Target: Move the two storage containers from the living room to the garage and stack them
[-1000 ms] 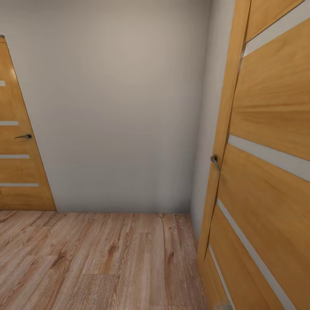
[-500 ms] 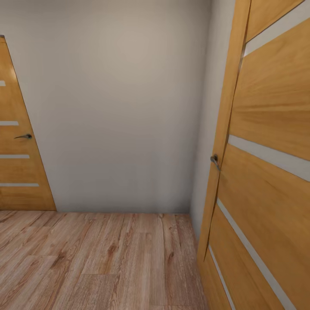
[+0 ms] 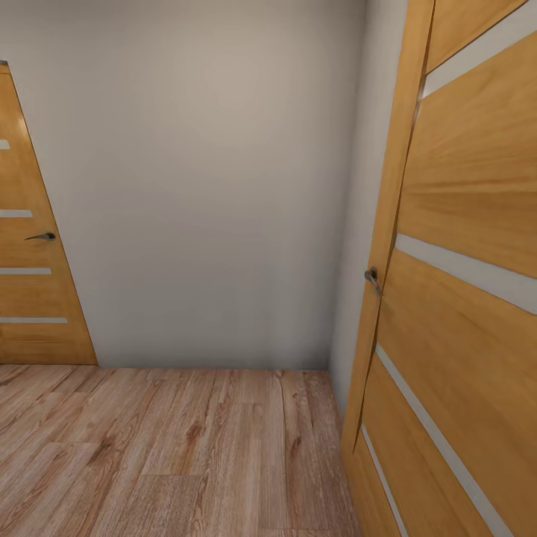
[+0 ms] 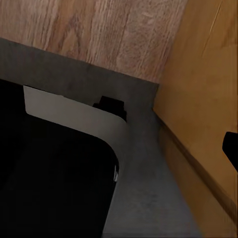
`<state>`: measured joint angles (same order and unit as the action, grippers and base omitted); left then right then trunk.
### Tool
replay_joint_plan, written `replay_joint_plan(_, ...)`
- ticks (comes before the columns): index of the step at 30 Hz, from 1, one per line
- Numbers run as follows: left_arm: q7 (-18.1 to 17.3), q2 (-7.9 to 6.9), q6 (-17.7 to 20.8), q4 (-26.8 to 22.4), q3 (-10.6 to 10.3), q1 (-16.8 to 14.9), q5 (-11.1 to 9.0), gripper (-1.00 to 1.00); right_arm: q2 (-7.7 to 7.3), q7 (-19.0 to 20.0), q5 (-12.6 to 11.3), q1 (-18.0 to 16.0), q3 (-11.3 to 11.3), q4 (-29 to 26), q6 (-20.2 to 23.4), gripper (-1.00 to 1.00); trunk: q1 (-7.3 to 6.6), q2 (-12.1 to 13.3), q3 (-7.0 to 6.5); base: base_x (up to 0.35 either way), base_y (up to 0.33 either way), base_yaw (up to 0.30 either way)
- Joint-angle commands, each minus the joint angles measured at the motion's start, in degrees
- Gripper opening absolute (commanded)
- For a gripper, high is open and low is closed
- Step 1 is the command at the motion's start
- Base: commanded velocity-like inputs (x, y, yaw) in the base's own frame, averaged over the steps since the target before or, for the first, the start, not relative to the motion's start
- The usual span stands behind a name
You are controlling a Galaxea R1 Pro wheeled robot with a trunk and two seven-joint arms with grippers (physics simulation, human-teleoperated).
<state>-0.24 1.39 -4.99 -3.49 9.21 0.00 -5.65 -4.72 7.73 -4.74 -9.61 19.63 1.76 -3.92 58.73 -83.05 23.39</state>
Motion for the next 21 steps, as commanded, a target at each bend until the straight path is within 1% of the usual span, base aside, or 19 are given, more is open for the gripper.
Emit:
replay_joint_plan(1, -0.02, 0.02, -0.1, -0.03, 0.02, 0.0, -0.59, 1.0, -0.04, 0.25, -0.51, 0.09, 0.36, 0.18, -0.38, 1.0, 0.0, -0.03, 0.05, 0.0, 0.0, 0.0)
replay_joint_plan(11, -0.02, 0.01, -0.1, -0.08, 0.04, 0.0, -0.59, 1.0, -0.18, 0.28, -0.46, 1.04, 0.38, 0.19, -1.7, 1.0, 0.0, -0.03, 0.05, 0.0, 0.0, 0.0)
replay_joint_plan(21, -0.02, 0.15, -0.17, -0.07, 0.02, 0.0, -0.59, 1.0, -0.27, 0.29, -0.44, 1.24, 0.33, 0.18, -1.87, 1.0, 0.0, -0.03, 0.05, 0.0, 0.0, 0.0)
